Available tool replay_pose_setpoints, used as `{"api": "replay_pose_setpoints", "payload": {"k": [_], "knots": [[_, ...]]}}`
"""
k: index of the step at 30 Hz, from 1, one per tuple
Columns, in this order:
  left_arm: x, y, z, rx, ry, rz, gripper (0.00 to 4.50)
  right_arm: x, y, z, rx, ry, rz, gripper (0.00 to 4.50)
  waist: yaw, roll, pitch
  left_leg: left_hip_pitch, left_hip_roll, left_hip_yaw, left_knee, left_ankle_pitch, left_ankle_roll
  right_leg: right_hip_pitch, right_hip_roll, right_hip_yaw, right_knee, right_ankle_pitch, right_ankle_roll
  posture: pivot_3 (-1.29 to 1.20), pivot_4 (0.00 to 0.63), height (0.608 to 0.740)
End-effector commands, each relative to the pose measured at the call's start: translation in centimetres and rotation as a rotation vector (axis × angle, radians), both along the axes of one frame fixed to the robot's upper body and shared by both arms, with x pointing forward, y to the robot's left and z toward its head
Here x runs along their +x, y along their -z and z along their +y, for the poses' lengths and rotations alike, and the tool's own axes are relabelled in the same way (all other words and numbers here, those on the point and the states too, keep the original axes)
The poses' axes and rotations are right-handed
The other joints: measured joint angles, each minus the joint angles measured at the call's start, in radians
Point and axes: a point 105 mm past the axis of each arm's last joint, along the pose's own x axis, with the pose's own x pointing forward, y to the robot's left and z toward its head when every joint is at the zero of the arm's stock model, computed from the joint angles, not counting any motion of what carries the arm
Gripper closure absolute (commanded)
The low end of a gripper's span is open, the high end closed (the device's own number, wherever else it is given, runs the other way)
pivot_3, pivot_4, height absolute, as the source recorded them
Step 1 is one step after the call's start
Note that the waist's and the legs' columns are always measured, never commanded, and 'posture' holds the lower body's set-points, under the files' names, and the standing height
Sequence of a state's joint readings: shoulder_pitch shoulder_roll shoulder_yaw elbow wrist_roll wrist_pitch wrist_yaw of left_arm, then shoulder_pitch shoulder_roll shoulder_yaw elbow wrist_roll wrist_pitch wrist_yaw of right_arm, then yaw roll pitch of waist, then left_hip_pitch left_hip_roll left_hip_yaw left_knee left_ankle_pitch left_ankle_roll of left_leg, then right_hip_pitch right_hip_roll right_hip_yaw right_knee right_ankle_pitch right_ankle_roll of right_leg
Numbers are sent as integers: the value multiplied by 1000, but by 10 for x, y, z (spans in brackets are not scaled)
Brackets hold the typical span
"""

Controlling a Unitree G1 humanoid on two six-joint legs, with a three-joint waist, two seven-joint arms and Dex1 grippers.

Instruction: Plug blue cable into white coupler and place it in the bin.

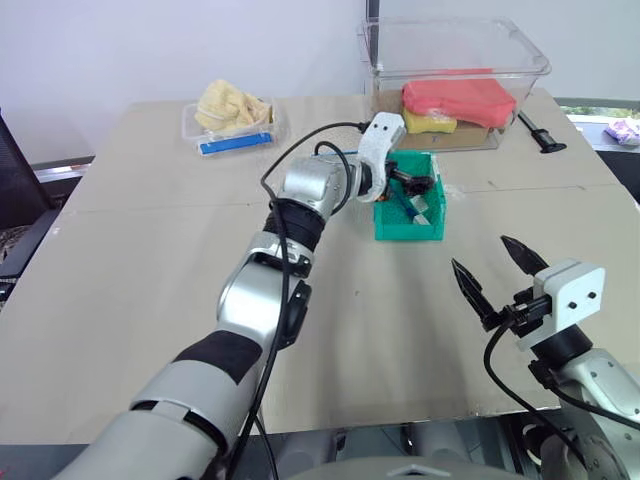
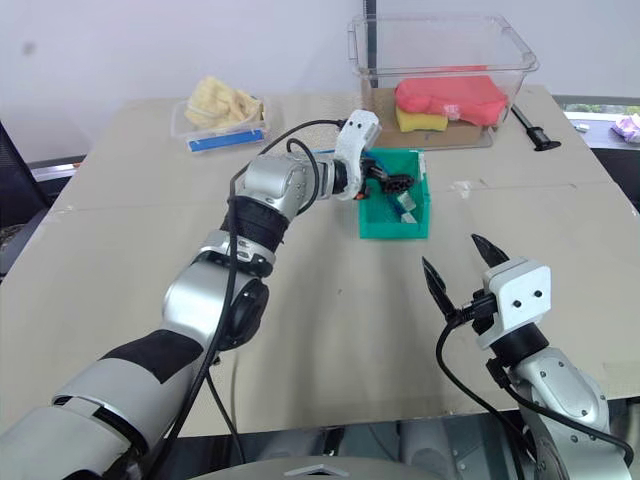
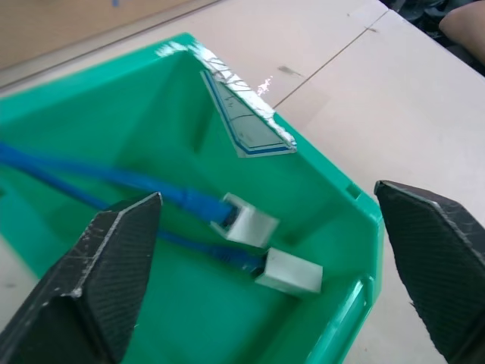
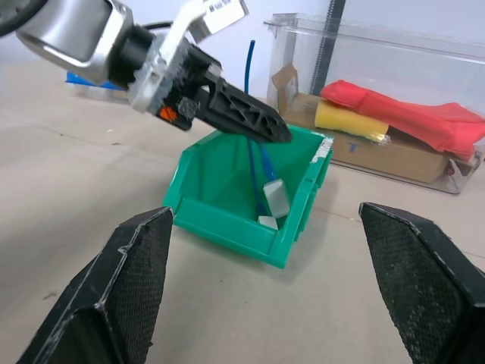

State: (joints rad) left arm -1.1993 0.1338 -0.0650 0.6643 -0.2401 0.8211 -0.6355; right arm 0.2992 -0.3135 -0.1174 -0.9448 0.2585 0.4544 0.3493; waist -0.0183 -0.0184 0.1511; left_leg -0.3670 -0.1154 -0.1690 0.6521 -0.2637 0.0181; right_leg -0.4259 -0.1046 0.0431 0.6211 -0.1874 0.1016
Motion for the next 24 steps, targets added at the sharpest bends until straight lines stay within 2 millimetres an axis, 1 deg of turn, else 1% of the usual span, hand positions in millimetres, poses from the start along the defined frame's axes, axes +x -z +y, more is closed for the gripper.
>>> {"api": "replay_pose_setpoints", "payload": {"k": [1,2,3,6,7,9,11,13,15,18,20,22,24], "knots": [[-20,-26,17,-74,75,-76,53,-4,-12,2,-12,-45,-41,661,-2,1,0,0,0,0,0,0,0,0,0,0,0,0,0,0,150,740],[-25,-28,24,-77,72,-136,53,-3,-11,0,-21,-54,-35,661,-3,1,0,1,1,1,0,0,0,0,0,1,1,0,0,0,150,740],[-30,-33,29,-127,77,-209,53,-3,-10,-2,-29,-64,-27,661,-2,1,0,1,1,1,-1,0,0,0,0,1,1,0,0,0,150,740],[-63,-27,60,-136,171,-313,53,-1,-6,-14,-82,-111,18,661,3,1,0,1,1,1,-1,0,0,0,0,1,0,3,-4,0,150,740],[-70,-25,65,-136,189,-328,53,-1,-5,-17,-91,-123,29,661,6,1,1,2,1,2,-1,0,0,0,0,2,1,3,-5,0,150,740],[-86,-15,82,-111,208,-374,53,-1,-1,-27,-129,-152,67,661,12,1,1,1,1,1,-1,0,0,0,0,1,0,3,-5,0,150,740],[-99,-2,100,-96,206,-368,53,-2,3,-38,-165,-178,112,661,17,1,1,2,1,2,-1,0,1,2,0,1,0,2,-5,0,150,740],[-114,17,122,-64,202,-337,53,-6,8,-51,-195,-206,169,661,15,2,1,4,1,3,-1,-3,5,3,0,1,-1,2,-5,0,150,740],[-129,31,137,-23,202,-317,53,-9,11,-63,-216,-216,210,661,16,1,2,5,2,4,-2,-3,6,3,0,2,-1,2,-5,0,150,740],[-144,46,154,12,171,-275,53,-14,16,-78,-245,-222,266,661,22,1,2,5,3,4,-2,-4,6,4,0,1,-2,2,-4,0,150,740],[-158,61,169,50,152,-236,53,-16,20,-91,-268,-212,302,661,30,1,2,5,4,4,-2,-4,7,5,0,1,-4,0,-1,0,150,740],[-168,70,178,67,142,-216,53,-16,22,-100,-275,-204,317,661,32,2,2,6,5,6,-2,-5,8,6,0,1,-4,0,0,0,150,740],[-174,76,183,75,135,-205,53,-17,23,-104,-278,-204,323,661,32,2,2,6,5,6,-1,-5,8,7,0,1,-6,0,0,0,150,740]]}}
